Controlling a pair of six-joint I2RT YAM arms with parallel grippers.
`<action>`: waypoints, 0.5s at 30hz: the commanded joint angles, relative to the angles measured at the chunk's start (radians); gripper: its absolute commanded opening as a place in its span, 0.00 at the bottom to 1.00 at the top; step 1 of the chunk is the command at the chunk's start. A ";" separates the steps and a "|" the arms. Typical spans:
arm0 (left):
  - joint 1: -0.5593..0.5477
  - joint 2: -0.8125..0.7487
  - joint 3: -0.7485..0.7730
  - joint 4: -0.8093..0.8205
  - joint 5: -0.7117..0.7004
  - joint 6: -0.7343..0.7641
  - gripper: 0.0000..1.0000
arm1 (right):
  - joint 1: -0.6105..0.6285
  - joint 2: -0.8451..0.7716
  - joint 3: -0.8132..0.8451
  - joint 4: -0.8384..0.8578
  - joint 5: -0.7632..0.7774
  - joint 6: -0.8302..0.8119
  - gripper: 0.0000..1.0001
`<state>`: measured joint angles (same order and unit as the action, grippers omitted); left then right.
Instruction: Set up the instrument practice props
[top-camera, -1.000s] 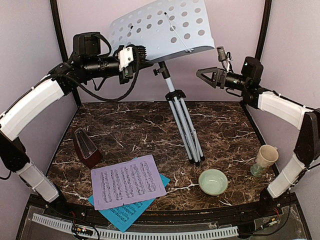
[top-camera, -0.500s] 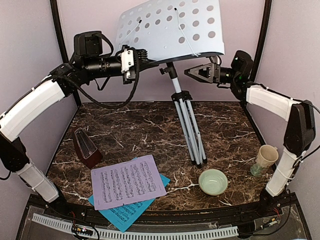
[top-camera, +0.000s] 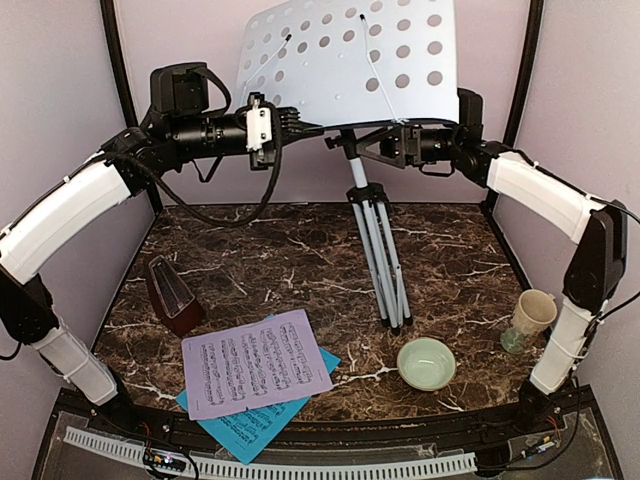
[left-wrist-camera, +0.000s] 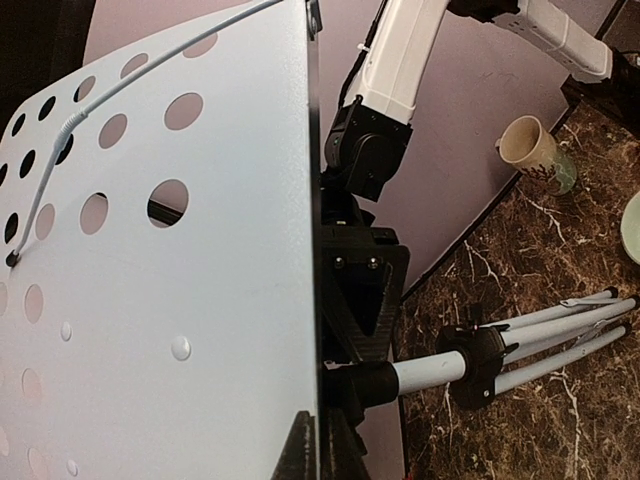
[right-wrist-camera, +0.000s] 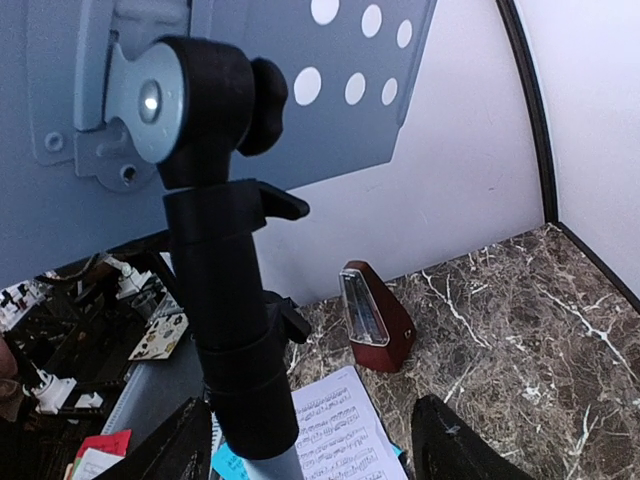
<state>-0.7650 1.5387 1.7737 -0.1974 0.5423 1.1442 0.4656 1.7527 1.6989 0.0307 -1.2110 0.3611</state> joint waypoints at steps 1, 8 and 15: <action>-0.012 -0.091 0.078 0.337 0.030 0.050 0.00 | 0.029 0.023 0.085 -0.147 0.009 -0.132 0.67; -0.020 -0.082 0.070 0.340 0.008 0.079 0.00 | 0.065 0.065 0.176 -0.253 0.018 -0.202 0.56; -0.022 -0.077 0.070 0.349 -0.006 0.093 0.00 | 0.085 0.077 0.195 -0.298 0.012 -0.256 0.42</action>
<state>-0.7795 1.5391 1.7737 -0.1978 0.5285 1.1839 0.5365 1.8164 1.8675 -0.2333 -1.1999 0.1513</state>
